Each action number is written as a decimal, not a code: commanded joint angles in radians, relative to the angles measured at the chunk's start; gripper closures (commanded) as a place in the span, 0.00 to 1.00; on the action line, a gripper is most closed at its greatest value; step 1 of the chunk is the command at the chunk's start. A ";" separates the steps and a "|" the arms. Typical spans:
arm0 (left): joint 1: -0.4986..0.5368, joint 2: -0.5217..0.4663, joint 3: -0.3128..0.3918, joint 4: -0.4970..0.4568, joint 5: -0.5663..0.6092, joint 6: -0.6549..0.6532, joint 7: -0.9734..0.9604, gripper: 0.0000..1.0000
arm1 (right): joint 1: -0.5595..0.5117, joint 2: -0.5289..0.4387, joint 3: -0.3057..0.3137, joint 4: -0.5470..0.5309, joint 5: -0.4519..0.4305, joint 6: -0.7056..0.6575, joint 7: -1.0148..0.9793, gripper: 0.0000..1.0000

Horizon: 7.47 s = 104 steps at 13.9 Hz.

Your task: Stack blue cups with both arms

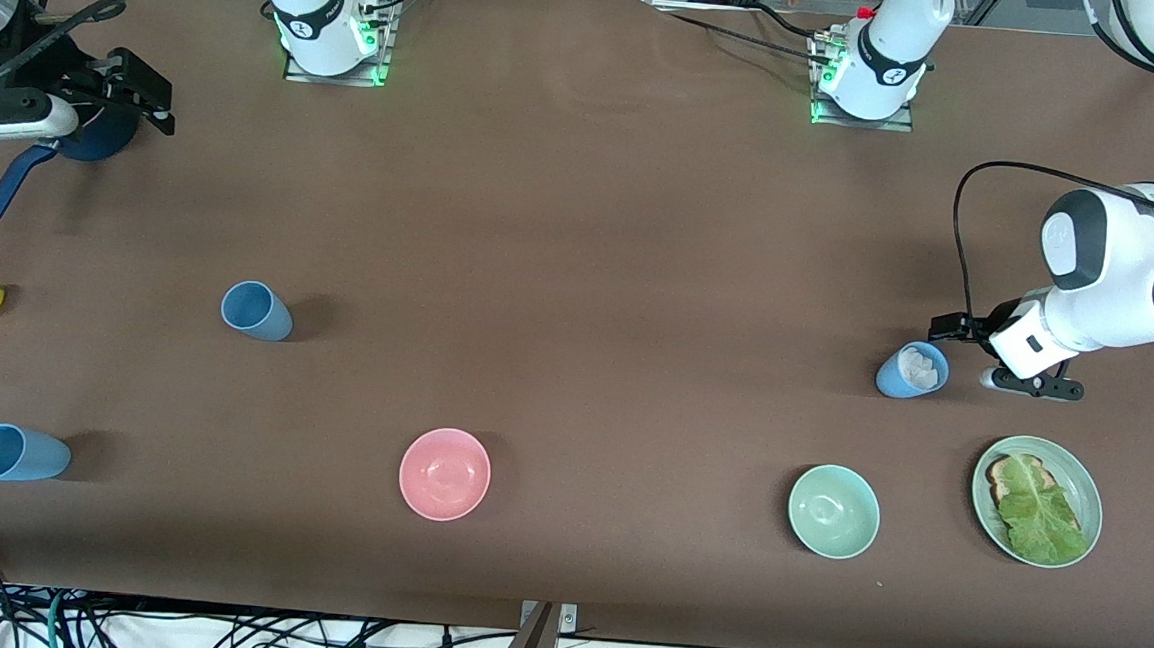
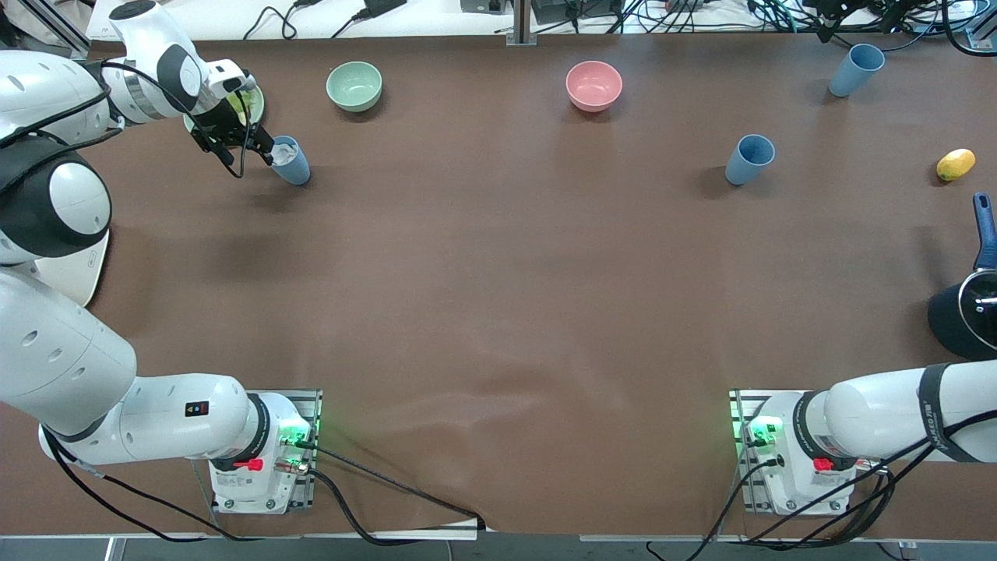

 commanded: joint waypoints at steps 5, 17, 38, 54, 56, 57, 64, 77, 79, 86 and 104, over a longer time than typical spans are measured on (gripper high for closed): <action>0.002 0.041 -0.003 0.058 -0.040 -0.015 0.004 0.00 | -0.003 0.013 -0.004 0.016 0.007 -0.002 -0.017 0.00; 0.002 0.138 -0.003 0.093 -0.055 0.041 0.009 0.00 | -0.017 0.104 -0.004 -0.061 -0.006 0.148 -0.058 0.00; 0.001 0.121 -0.004 0.301 -0.043 -0.280 0.013 1.00 | -0.018 0.139 -0.004 -0.371 -0.006 0.521 -0.043 0.00; -0.012 0.045 -0.360 0.582 -0.051 -0.611 -0.575 1.00 | -0.027 0.227 -0.004 -0.668 0.001 0.965 -0.038 0.00; -0.018 0.049 -0.438 0.598 -0.052 -0.600 -0.733 1.00 | -0.027 0.256 -0.002 -0.668 0.001 1.001 -0.038 0.00; -0.027 0.049 -0.472 0.598 -0.051 -0.577 -0.798 1.00 | -0.027 0.262 -0.002 -0.668 0.001 1.009 -0.038 0.01; -0.243 0.081 -0.514 0.598 -0.009 -0.422 -1.221 1.00 | -0.027 0.285 -0.002 -0.653 0.003 1.046 -0.040 0.02; -0.406 0.342 -0.495 0.570 0.290 -0.069 -1.539 1.00 | -0.027 0.325 -0.002 -0.650 0.003 1.080 -0.047 0.97; -0.407 0.365 -0.492 0.555 0.314 -0.026 -1.548 1.00 | -0.027 0.325 -0.002 -0.650 0.003 1.078 -0.050 1.00; -0.455 0.420 -0.437 0.541 0.318 0.066 -1.590 1.00 | -0.026 0.288 -0.001 -0.563 0.001 0.932 -0.056 1.00; -0.458 0.463 -0.414 0.553 0.341 0.132 -1.582 0.00 | 0.091 0.254 0.022 -0.141 -0.005 0.362 0.075 1.00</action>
